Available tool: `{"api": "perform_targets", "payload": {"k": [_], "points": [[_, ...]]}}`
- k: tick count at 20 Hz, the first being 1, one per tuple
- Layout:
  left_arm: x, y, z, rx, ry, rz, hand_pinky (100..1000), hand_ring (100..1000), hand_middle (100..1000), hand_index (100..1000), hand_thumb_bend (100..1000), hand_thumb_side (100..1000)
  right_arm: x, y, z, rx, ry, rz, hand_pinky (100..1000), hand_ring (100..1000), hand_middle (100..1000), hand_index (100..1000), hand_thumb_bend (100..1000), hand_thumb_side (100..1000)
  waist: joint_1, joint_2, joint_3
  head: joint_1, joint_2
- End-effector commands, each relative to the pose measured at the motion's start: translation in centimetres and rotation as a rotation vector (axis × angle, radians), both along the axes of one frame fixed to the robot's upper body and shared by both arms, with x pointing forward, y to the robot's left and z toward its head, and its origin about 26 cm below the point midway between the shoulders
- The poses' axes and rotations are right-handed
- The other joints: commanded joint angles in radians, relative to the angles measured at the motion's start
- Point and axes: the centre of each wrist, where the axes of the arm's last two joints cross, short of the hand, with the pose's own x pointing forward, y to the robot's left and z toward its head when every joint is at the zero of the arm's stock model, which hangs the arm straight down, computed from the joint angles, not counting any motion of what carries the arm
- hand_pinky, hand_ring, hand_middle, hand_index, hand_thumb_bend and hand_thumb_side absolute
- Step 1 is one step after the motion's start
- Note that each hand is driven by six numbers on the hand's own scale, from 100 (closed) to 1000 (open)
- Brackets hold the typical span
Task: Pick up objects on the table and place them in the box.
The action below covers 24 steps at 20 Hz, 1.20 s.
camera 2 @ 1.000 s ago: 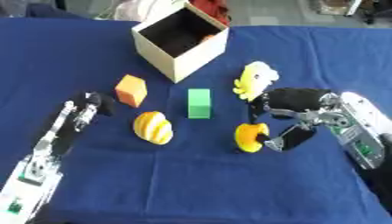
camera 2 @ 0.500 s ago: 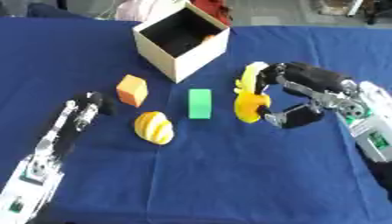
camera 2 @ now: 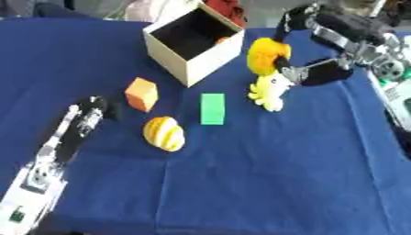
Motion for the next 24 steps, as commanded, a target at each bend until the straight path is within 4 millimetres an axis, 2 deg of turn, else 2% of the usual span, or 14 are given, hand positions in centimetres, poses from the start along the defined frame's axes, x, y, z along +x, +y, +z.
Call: {"api": "perform_targets", "payload": {"k": [1, 8, 13, 15, 18, 19, 20, 22, 23, 24], "points": [[0.2, -0.4, 1.3, 0.005, -0.043, -0.035, 666, 573, 511, 650, 100, 784, 1.5, 0.2, 1.1, 0.051, -0.035, -0.07, 758, 746, 631, 381, 100, 198, -0.015, -0.005, 0.019, -0.025, -0.02], [1.0, -1.8, 2.9, 0.011, -0.092, -0.131, 666, 573, 511, 650, 100, 770, 4.3, 1.0, -0.2, 0.117, -0.093, -0.261, 752, 751, 645, 407, 100, 196, -0.027, 0.021, 0.129, -0.123, -0.076], [1.4, -2.9, 4.0, 0.016, -0.121, -0.201, 666, 572, 511, 650, 100, 764, 5.3, 1.3, -1.5, 0.198, -0.136, -0.405, 740, 753, 651, 506, 100, 209, -0.039, 0.034, 0.204, -0.197, -0.102], [1.5, -3.2, 4.3, 0.018, -0.128, -0.221, 666, 572, 511, 650, 100, 764, 5.6, 1.5, -2.3, 0.231, -0.139, -0.458, 737, 757, 663, 594, 100, 211, -0.044, 0.038, 0.227, -0.223, -0.107], [1.5, -3.4, 4.5, 0.02, -0.133, -0.24, 666, 572, 511, 651, 100, 764, 5.9, 1.9, -3.7, 0.232, -0.134, -0.527, 746, 772, 707, 808, 100, 204, -0.047, 0.043, 0.247, -0.245, -0.111], [1.6, -3.4, 4.6, 0.02, -0.134, -0.242, 666, 572, 511, 651, 100, 764, 5.9, 2.1, -4.1, 0.221, -0.13, -0.545, 750, 777, 717, 836, 100, 202, -0.048, 0.044, 0.249, -0.249, -0.111], [1.6, -3.4, 4.6, 0.02, -0.135, -0.242, 666, 572, 511, 651, 100, 764, 6.0, 2.2, -4.5, 0.198, -0.12, -0.561, 768, 795, 758, 915, 100, 198, -0.048, 0.044, 0.251, -0.251, -0.11], [1.6, -3.4, 4.6, 0.019, -0.134, -0.242, 666, 571, 511, 651, 100, 765, 6.0, 2.3, -4.9, 0.153, -0.096, -0.584, 773, 802, 779, 947, 100, 198, -0.048, 0.044, 0.25, -0.253, -0.109], [1.6, -3.4, 4.6, 0.019, -0.133, -0.241, 666, 571, 511, 651, 100, 766, 6.0, 2.3, -5.1, 0.131, -0.075, -0.59, 780, 814, 801, 969, 100, 283, -0.048, 0.044, 0.249, -0.252, -0.108], [1.6, -3.4, 4.6, 0.019, -0.132, -0.24, 666, 571, 511, 651, 100, 766, 6.1, 2.3, -5.1, 0.113, -0.056, -0.591, 780, 815, 802, 970, 100, 277, -0.048, 0.044, 0.248, -0.252, -0.107]]}}
